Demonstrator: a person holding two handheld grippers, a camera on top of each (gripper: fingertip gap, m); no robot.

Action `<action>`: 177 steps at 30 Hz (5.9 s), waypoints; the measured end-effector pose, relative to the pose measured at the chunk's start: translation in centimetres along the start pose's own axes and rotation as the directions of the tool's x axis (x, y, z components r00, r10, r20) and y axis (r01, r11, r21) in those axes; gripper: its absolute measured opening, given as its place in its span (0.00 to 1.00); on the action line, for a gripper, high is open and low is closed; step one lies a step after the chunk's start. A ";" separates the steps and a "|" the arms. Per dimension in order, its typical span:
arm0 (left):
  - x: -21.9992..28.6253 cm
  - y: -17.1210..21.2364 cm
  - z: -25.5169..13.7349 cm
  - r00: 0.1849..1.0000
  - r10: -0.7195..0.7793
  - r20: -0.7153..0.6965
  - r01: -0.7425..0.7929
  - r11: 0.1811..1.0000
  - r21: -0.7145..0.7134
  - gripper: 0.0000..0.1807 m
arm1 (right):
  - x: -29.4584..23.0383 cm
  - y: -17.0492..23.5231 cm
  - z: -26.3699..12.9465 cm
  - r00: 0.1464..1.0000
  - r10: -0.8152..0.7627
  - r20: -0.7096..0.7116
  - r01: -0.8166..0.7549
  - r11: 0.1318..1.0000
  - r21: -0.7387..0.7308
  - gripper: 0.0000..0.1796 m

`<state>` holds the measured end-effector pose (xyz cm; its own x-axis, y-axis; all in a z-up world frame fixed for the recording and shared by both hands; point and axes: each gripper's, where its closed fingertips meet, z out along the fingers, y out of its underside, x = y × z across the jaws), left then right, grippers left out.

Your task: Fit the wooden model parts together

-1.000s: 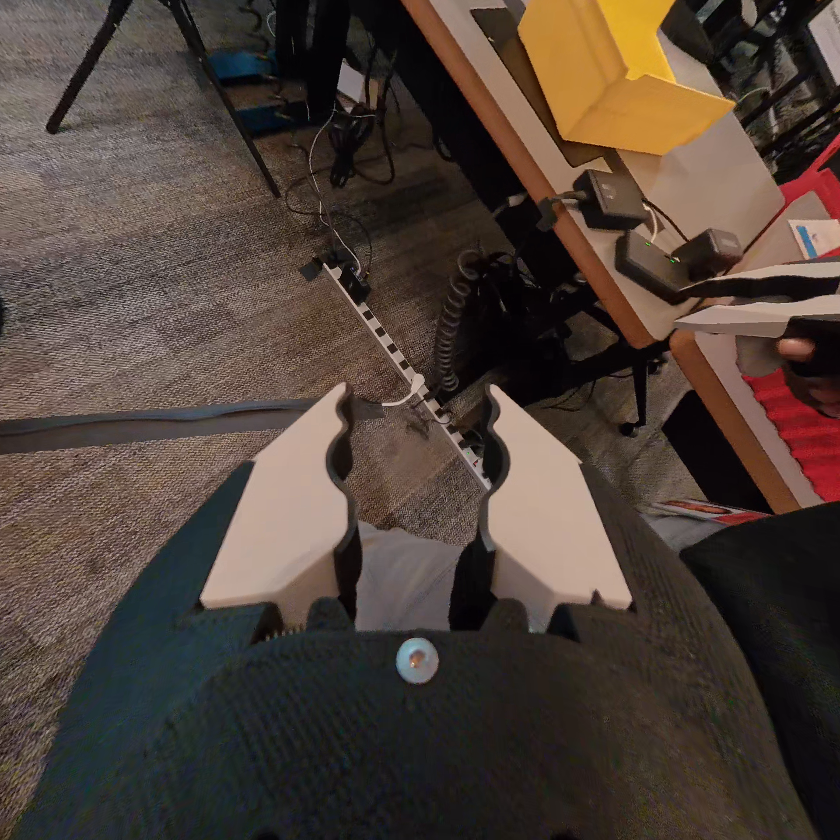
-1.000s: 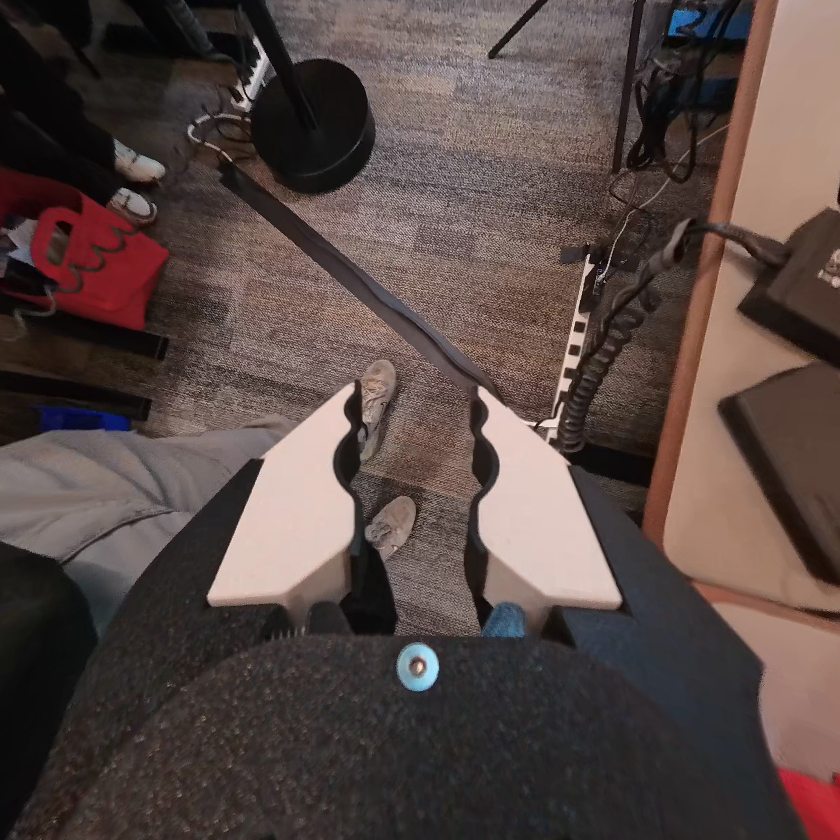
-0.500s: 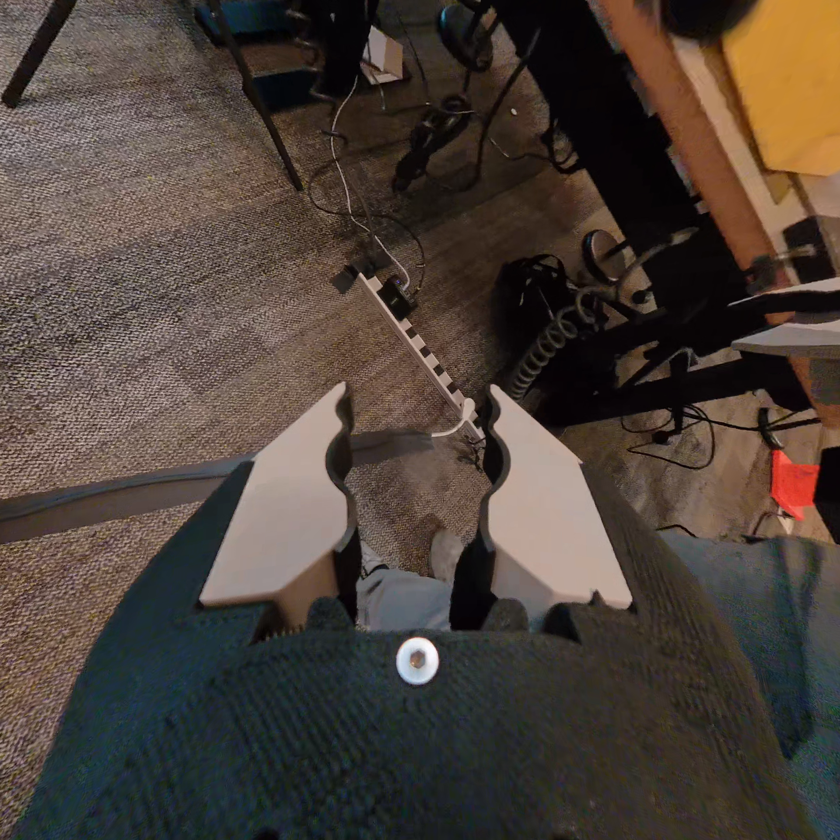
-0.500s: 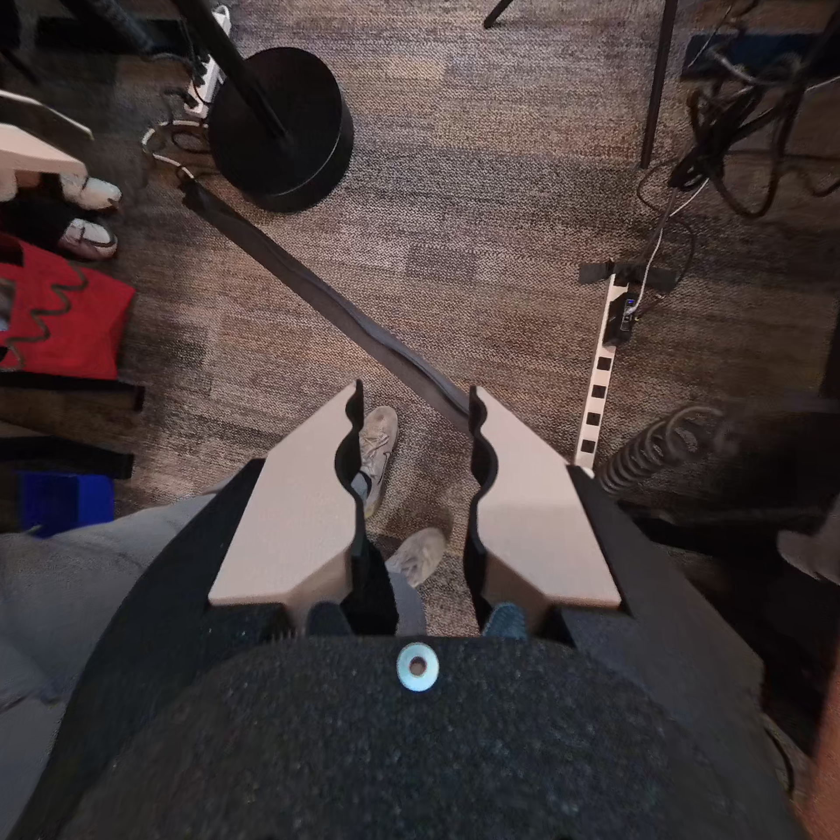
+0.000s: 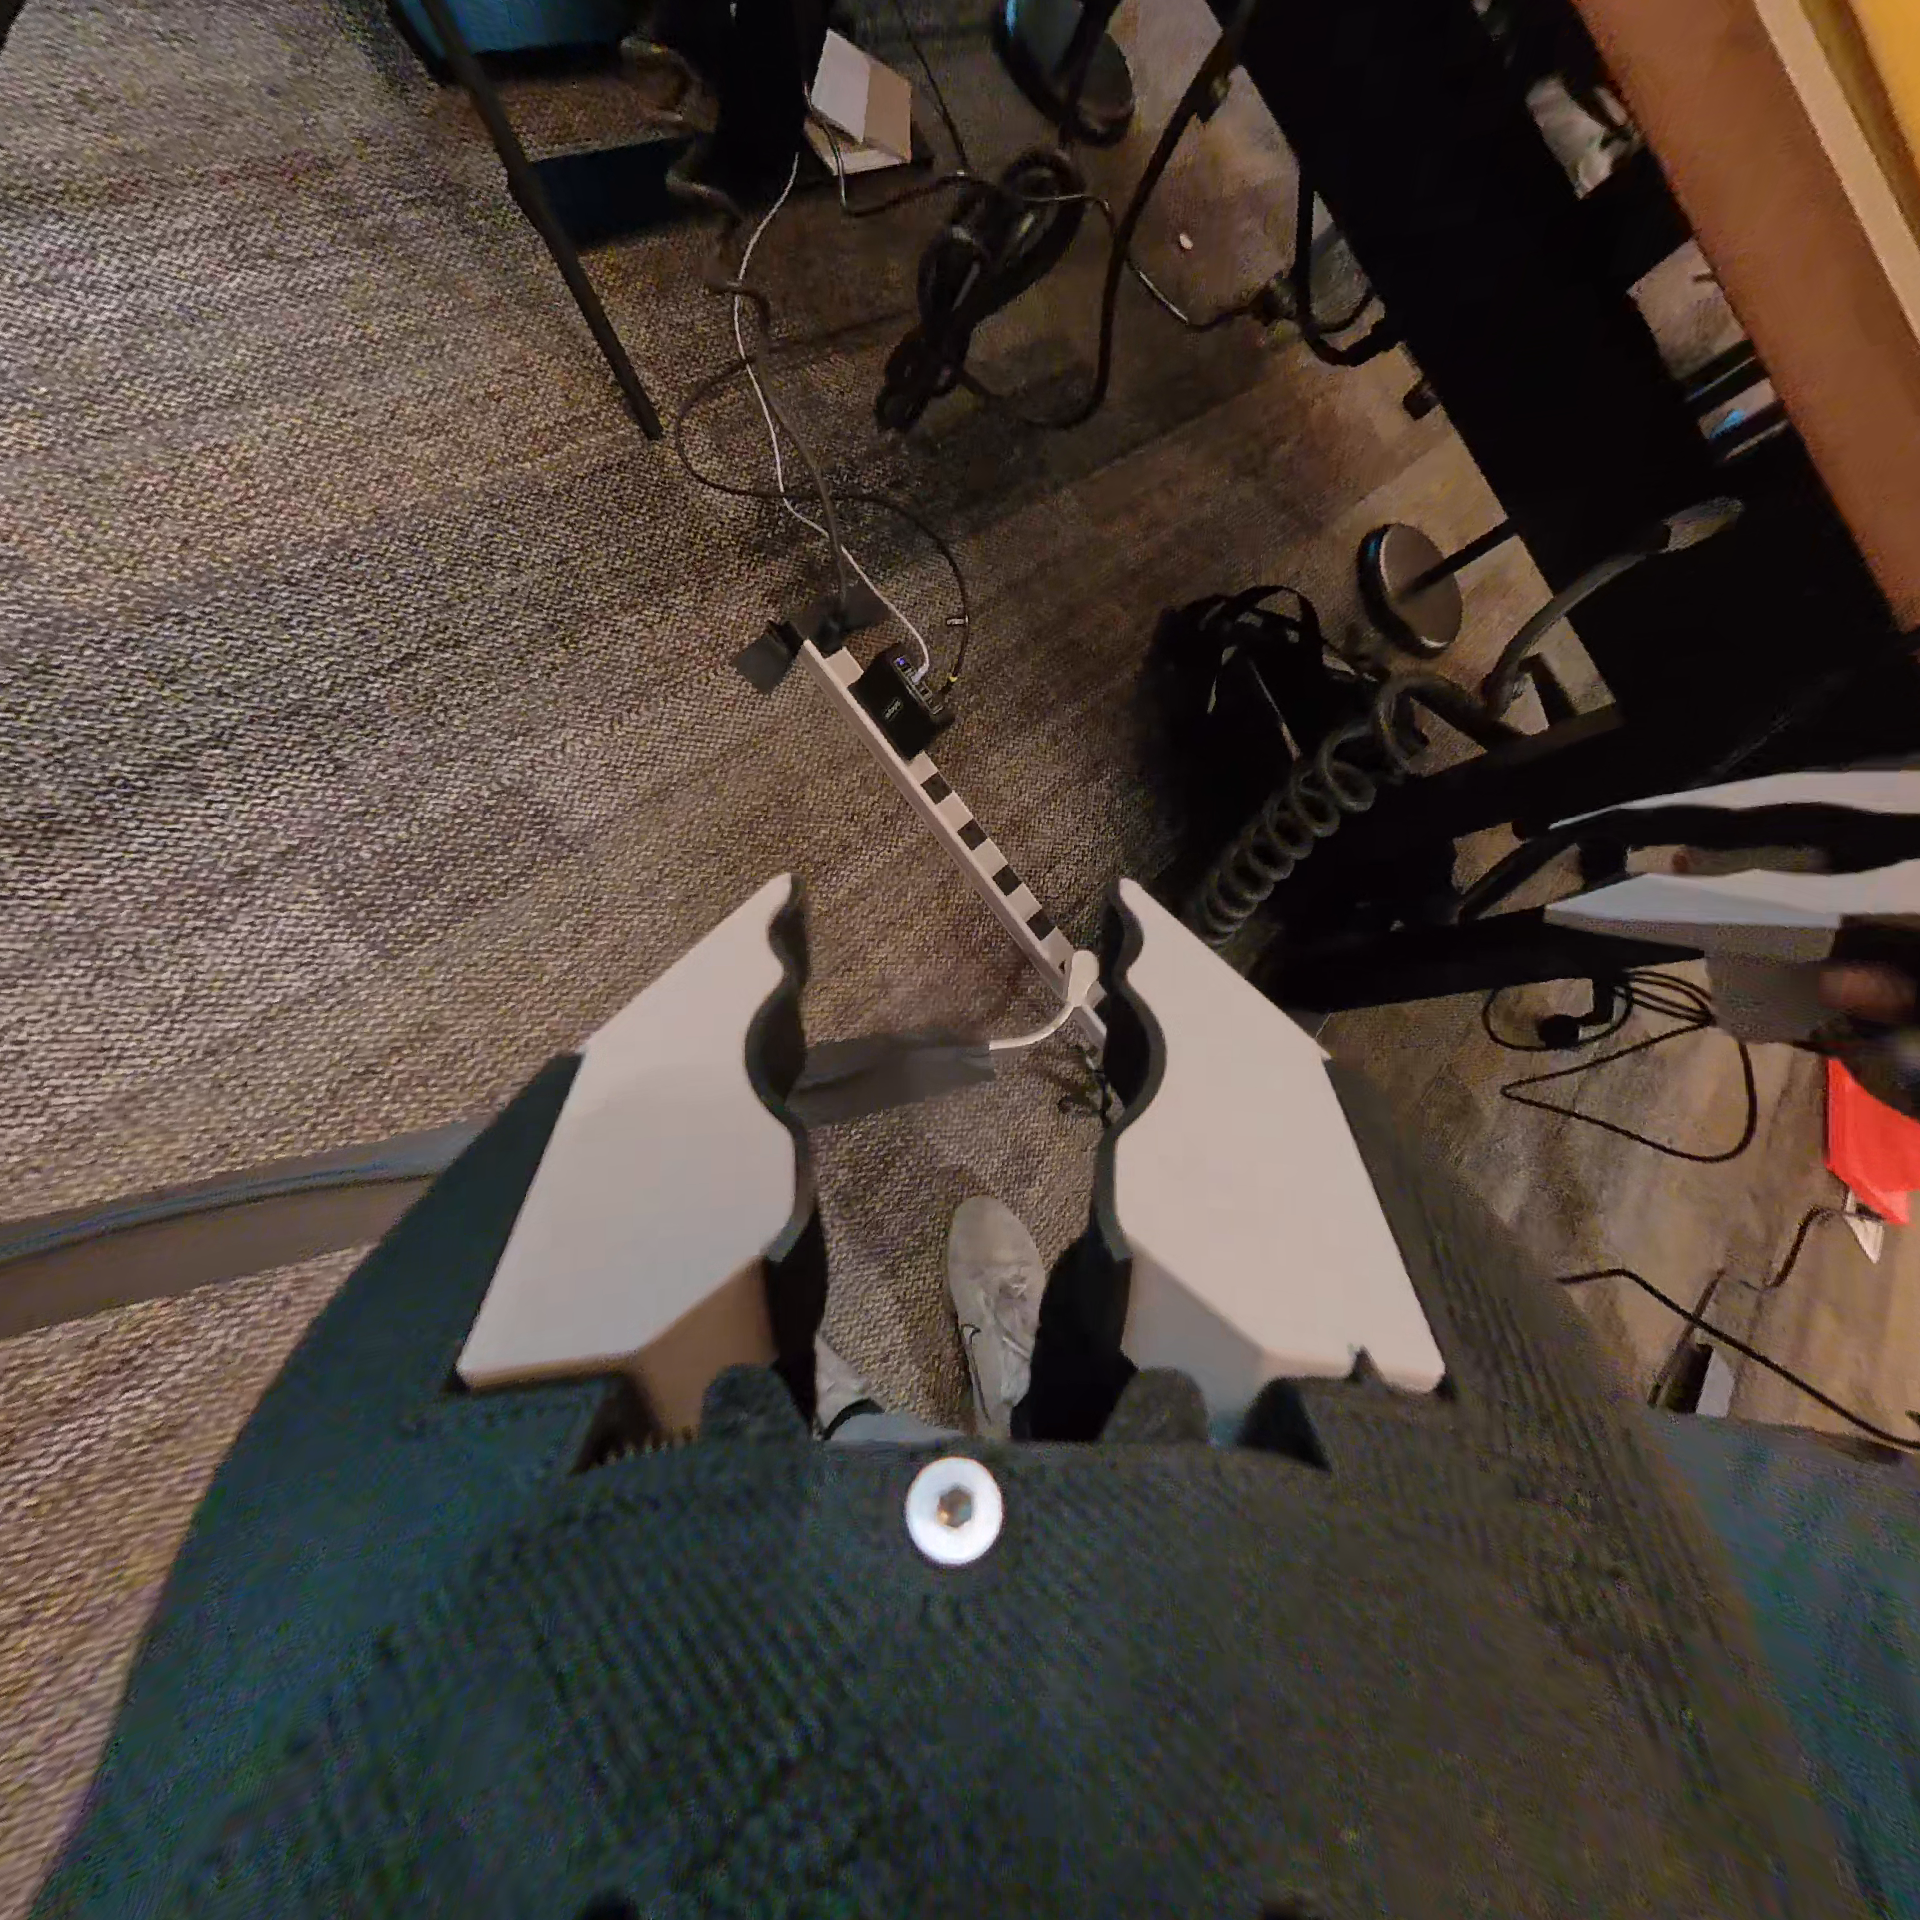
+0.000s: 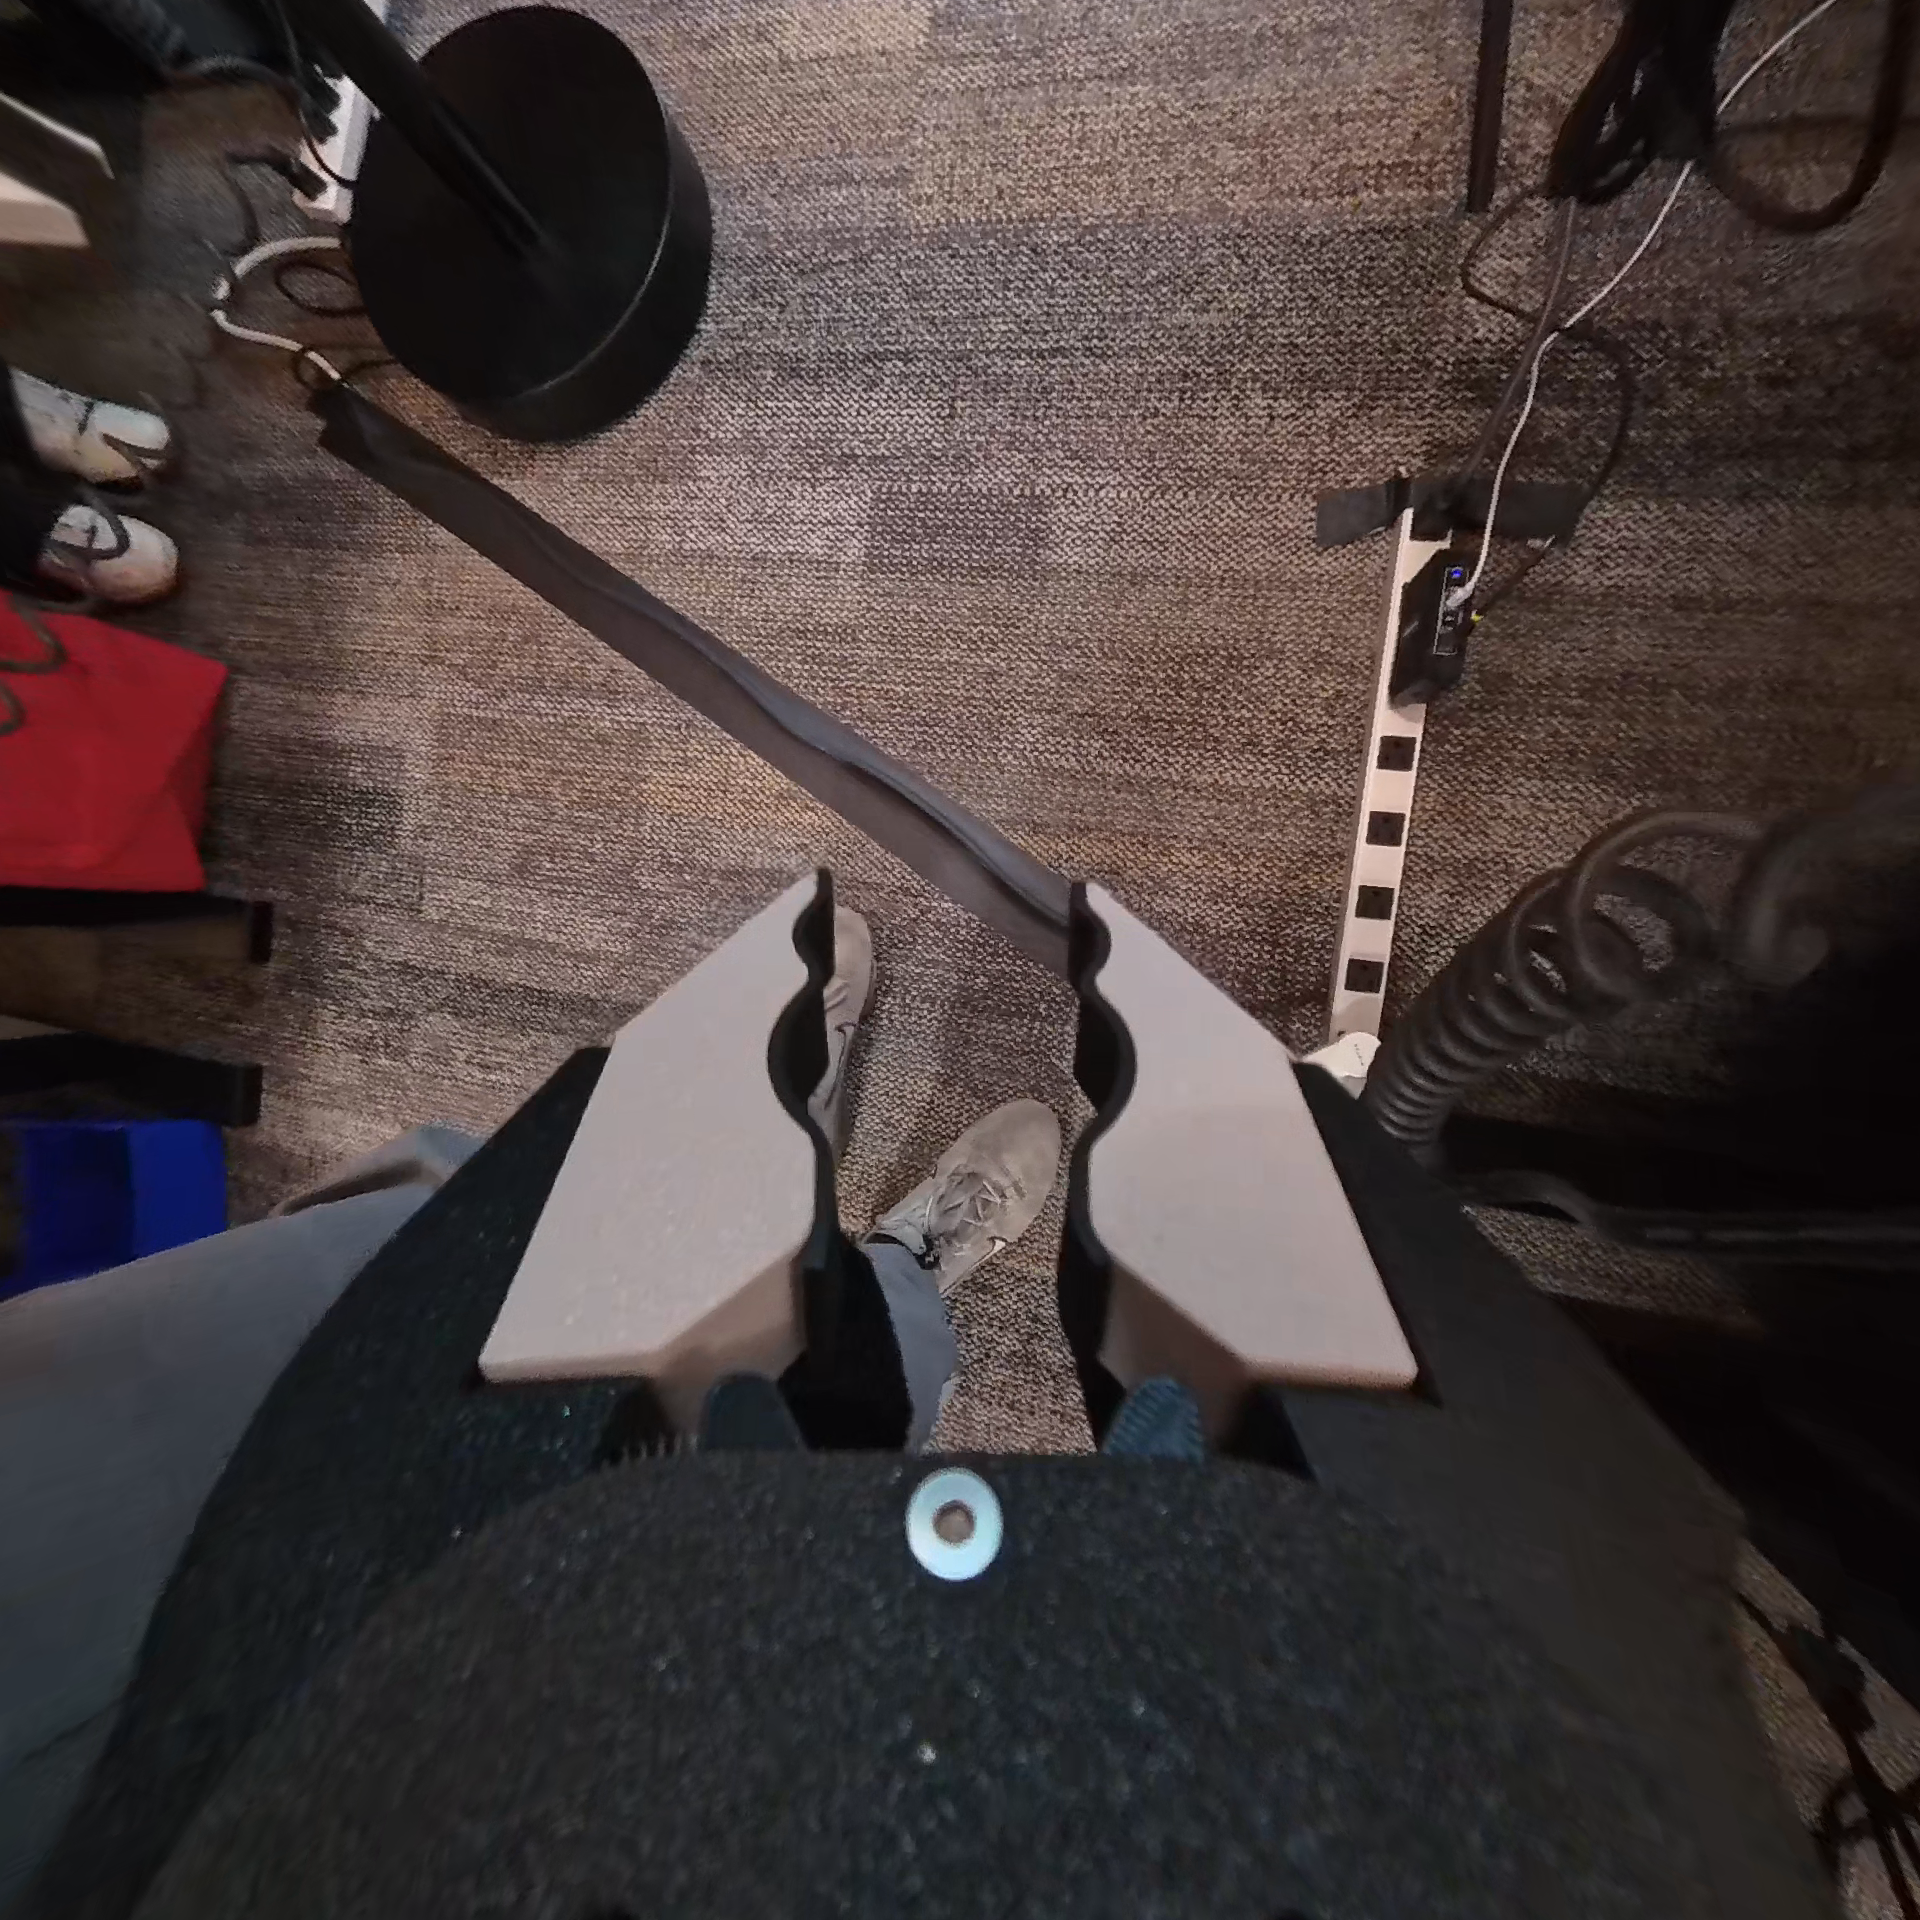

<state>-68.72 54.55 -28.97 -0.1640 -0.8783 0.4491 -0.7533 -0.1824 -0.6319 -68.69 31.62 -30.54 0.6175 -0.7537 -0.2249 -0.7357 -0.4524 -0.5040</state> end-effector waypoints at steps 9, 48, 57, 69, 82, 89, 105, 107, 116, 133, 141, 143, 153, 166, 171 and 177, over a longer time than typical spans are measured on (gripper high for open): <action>0.4 4.4 1.5 0.997 -0.074 0.025 0.073 0.996 0.048 0.30 | -0.7 3.1 2.9 0.994 -0.077 0.075 0.080 0.996 -0.033 0.24; -21.1 14.4 19.5 0.957 0.291 0.008 -0.285 0.932 0.225 0.30 | 16.8 17.3 27.5 0.902 -0.390 -0.184 0.425 0.877 0.224 0.22; -19.9 16.4 16.8 0.934 0.347 0.088 -0.358 0.907 0.224 0.31 | 18.0 24.0 28.7 0.967 -0.188 -0.171 0.232 0.928 0.292 0.22; -19.8 23.1 10.2 0.972 0.028 0.234 -0.135 0.881 0.454 0.33 | 10.2 11.1 29.3 0.961 -0.261 0.088 0.220 0.918 0.330 0.21; -26.8 42.7 -4.9 0.780 -0.297 0.551 -0.061 0.840 0.540 0.34 | -3.3 1.8 37.6 0.812 -0.570 0.125 0.462 0.758 0.460 0.22; -27.0 43.7 -1.9 0.813 -0.292 0.503 0.007 0.870 0.494 0.34 | -2.0 6.8 38.3 0.826 -0.551 0.120 0.458 0.779 0.428 0.22; -23.3 26.0 8.6 0.955 0.037 0.296 -0.168 0.888 0.429 0.34 | 9.2 11.5 36.1 0.959 -0.281 0.025 0.246 0.878 0.410 0.23; -23.3 26.5 8.8 0.954 0.044 0.298 -0.170 0.895 0.413 0.34 | 9.6 11.7 36.3 0.963 -0.267 0.022 0.235 0.882 0.408 0.23; -23.9 27.4 8.2 0.951 0.019 0.310 -0.155 0.894 0.420 0.34 | 7.5 11.3 37.8 0.959 -0.279 0.048 0.236 0.883 0.405 0.23; -24.3 27.5 11.7 0.978 0.050 0.201 -0.133 0.896 0.424 0.37 | 10.8 15.4 38.8 0.984 -0.179 -0.016 0.174 0.924 0.342 0.25; -24.6 32.1 13.3 0.989 0.027 0.146 -0.084 0.915 0.394 0.38 | 11.4 17.9 40.9 0.975 -0.223 -0.025 0.222 0.945 0.241 0.26; -25.3 32.2 13.1 0.987 0.019 0.158 -0.081 0.913 0.400 0.38 | 11.3 16.7 41.1 0.974 -0.224 -0.026 0.223 0.942 0.251 0.26; -30.5 17.8 9.8 0.974 0.070 0.217 -0.163 0.879 0.448 0.36 | 6.3 2.6 42.1 0.989 -0.149 0.017 0.132 0.919 0.372 0.26; -26.6 -17.9 -5.3 0.977 0.091 0.191 -0.158 0.914 0.374 0.33 | -11.0 -39.8 31.8 0.981 -0.145 0.125 0.073 0.887 0.455 0.25; -28.2 -35.2 -4.1 0.987 0.077 0.139 -0.121 0.930 0.348 0.33 | -8.6 -54.1 30.2 0.991 -0.074 0.110 0.022 0.909 0.415 0.25; -39.2 -60.4 0.7 0.972 0.111 0.206 -0.183 0.910 0.372 0.31 | -4.1 -70.7 38.6 0.991 0.081 0.109 -0.112 0.941 0.320 0.25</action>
<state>-16.40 99.67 -8.86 -0.1119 -0.9654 0.2357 -0.4187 -0.1693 -0.8922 -8.49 85.12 -26.11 0.5828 -0.7311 -0.3548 -0.6722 -0.1883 -0.7161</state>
